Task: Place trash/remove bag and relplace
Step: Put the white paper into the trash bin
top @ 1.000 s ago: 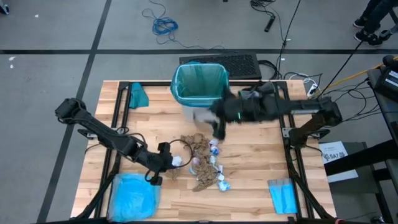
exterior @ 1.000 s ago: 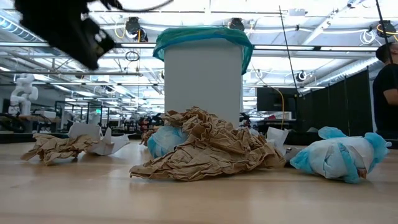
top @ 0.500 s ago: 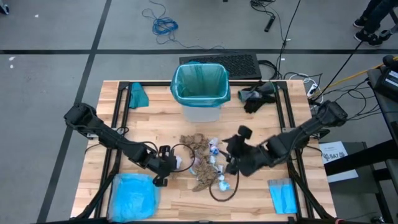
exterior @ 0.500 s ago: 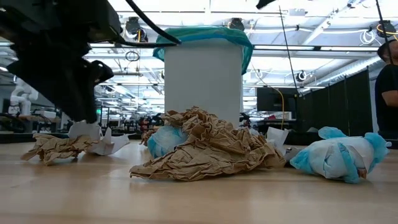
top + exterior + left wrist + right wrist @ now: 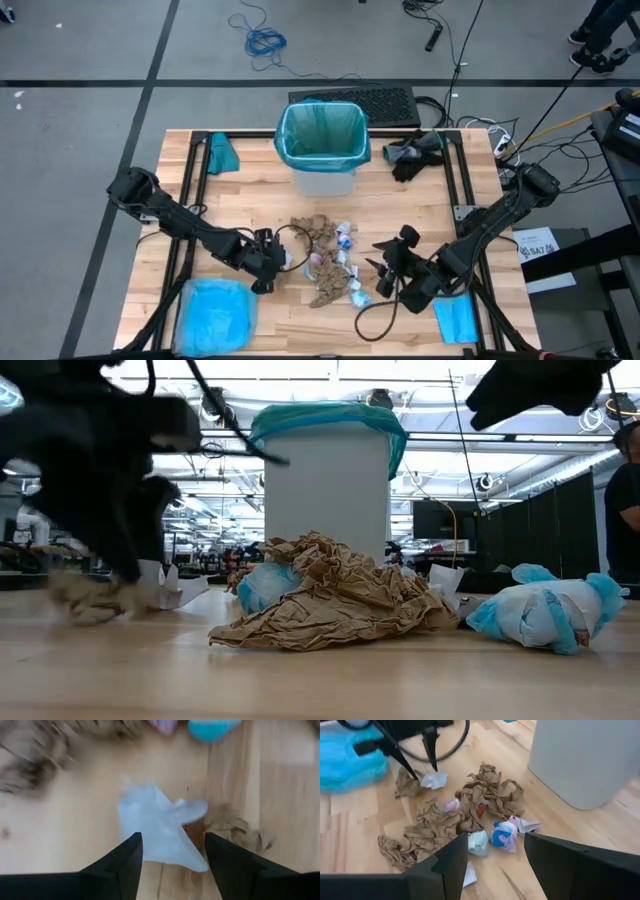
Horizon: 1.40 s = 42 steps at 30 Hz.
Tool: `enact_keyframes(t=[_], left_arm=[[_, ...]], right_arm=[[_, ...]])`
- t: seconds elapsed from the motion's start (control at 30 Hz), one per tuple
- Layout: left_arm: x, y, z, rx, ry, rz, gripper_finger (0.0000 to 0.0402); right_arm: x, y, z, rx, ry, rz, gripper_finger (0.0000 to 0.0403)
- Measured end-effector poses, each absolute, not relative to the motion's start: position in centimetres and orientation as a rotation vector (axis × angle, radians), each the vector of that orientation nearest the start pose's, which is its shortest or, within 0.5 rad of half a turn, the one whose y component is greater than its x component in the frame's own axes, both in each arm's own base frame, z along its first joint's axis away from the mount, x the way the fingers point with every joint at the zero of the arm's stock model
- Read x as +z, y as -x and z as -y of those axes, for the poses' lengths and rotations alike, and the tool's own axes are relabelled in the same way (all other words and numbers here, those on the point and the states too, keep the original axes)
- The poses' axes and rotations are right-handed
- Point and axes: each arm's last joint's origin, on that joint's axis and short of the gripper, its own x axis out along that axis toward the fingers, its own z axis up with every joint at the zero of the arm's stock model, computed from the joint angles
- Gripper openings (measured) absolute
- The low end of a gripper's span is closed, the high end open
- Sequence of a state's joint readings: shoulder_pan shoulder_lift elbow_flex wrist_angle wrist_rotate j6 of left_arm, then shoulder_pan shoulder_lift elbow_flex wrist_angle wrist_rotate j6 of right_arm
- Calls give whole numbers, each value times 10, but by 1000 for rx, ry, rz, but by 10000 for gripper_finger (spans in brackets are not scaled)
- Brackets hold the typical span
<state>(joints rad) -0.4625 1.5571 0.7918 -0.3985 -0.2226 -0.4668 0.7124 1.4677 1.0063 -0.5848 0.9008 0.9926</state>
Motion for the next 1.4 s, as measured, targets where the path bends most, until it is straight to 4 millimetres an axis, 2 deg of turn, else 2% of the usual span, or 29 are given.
enact_keyframes(t=[0.17,0.23,0.3,0.37,0.4,0.6,0.67,0.83,1.03,1.13,1.23,1.3,1.4], left_arm=[[132,-254,119,65,41,-1155,200],[127,-256,119,123,29,-1141,169],[127,-255,117,160,4,-1131,114],[131,-255,115,192,-9,-1103,44],[133,-254,114,207,-6,-1095,23],[162,-248,110,207,18,-999,3],[176,-246,109,190,21,-948,2],[229,-243,106,148,-34,-756,1],[318,-240,83,188,-213,-482,1],[360,-240,60,244,-293,-392,1],[393,-242,29,286,-322,-334,0],[408,-244,6,294,-318,-322,0],[414,-250,-34,312,-283,-329,0]], right_arm=[[235,-222,-174,-491,-204,-492,187],[236,-220,-177,-489,-203,-474,187],[237,-220,-178,-490,-208,-457,187],[237,-220,-179,-488,-210,-449,187],[237,-220,-179,-488,-210,-450,187],[237,-220,-179,-489,-216,-443,187],[238,-220,-179,-490,-217,-439,187],[238,-221,-179,-499,-214,-425,187],[239,-221,-178,-518,-195,-401,187],[240,-221,-177,-533,-183,-381,187],[240,-222,-177,-534,-173,-374,187],[241,-222,-177,-543,-167,-360,187],[241,-222,-177,-553,-147,-348,187]])
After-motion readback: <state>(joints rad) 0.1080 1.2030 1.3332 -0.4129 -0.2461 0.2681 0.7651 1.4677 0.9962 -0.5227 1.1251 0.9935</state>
